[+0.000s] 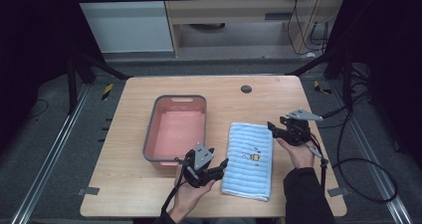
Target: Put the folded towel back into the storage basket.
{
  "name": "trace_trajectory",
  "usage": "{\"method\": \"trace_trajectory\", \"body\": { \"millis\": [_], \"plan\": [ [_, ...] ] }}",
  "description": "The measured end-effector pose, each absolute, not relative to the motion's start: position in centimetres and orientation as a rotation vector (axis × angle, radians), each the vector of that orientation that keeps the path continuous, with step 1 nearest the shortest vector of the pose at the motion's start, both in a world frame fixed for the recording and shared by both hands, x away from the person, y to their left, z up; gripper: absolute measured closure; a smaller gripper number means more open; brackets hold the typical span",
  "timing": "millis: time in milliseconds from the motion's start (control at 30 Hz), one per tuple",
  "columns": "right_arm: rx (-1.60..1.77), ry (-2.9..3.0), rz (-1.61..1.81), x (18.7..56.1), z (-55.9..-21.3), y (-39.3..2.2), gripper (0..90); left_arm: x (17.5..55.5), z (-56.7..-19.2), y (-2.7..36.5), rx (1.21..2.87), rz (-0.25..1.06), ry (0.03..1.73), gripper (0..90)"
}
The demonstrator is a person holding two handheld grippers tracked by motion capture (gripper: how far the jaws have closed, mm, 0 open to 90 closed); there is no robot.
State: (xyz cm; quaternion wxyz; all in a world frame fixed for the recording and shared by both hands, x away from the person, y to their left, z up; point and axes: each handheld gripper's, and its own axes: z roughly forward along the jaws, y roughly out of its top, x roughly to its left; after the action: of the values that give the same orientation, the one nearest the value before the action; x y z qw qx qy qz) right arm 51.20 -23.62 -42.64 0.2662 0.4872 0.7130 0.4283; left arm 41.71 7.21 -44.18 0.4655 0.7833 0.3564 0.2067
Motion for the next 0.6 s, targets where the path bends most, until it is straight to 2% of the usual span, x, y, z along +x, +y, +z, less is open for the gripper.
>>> {"method": "trace_trajectory", "body": {
  "millis": [600],
  "plan": [
    [1.341, 1.991, 1.071, 52.0, -45.6, -23.3, 46.5, 41.5, -46.9, 5.9, 1.991, 0.473, 0.878, 42.4]
  ]
}}
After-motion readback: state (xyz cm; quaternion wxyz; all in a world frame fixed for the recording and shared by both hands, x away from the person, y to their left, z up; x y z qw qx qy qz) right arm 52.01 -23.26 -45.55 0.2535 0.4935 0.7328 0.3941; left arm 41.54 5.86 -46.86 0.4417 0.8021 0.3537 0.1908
